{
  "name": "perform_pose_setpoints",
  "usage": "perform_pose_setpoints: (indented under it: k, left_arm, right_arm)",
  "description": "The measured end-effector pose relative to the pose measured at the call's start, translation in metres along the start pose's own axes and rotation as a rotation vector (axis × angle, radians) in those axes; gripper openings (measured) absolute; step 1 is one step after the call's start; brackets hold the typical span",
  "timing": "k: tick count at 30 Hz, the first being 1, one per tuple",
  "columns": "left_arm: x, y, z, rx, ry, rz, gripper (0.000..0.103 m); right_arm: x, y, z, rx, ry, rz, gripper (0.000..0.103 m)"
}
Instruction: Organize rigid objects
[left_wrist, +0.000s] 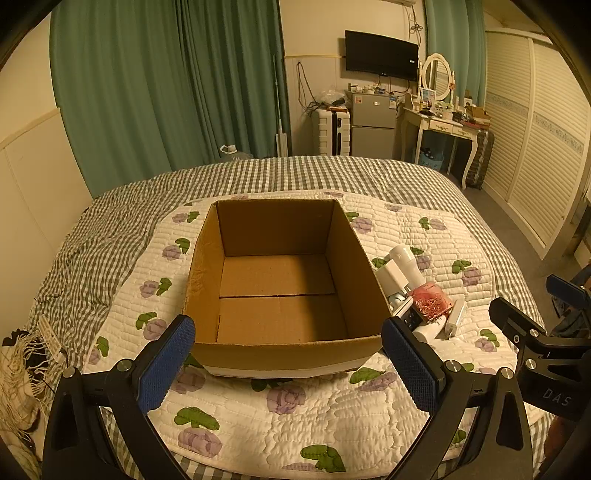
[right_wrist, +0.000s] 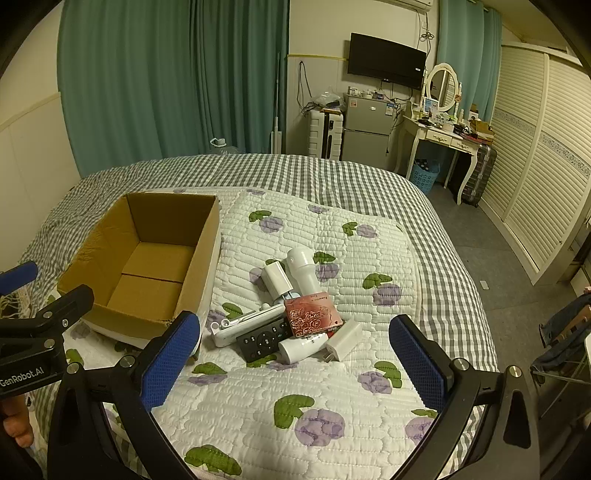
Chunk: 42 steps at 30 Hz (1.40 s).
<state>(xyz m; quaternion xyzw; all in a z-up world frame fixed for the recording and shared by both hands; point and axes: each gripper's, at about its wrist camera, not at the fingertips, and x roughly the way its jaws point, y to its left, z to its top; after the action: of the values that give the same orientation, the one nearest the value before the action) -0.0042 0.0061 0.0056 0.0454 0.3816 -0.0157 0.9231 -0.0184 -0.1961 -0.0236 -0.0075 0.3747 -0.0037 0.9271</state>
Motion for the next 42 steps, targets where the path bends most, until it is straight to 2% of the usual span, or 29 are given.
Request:
perform_pose_setpoints:
  k: [23,32,42]
  left_arm:
    - [-0.001,0.004,0.0,-0.018,0.0,-0.001,0.103]
    - [0.001,0.001,0.002,-0.02,0.009,-0.046,0.103]
    - [-0.005,0.013,0.015,0.002,-0.035,-0.019,0.102]
  right_arm:
    - [-0.001,0.0,-0.001,-0.001,-0.001,-0.002,0.103]
    - [0.0,0.001,-0.001,-0.002,0.001,-0.003,0.103]
    - [0.006,-0.005,-0.001,-0.001,0.021,-0.014,0.103]
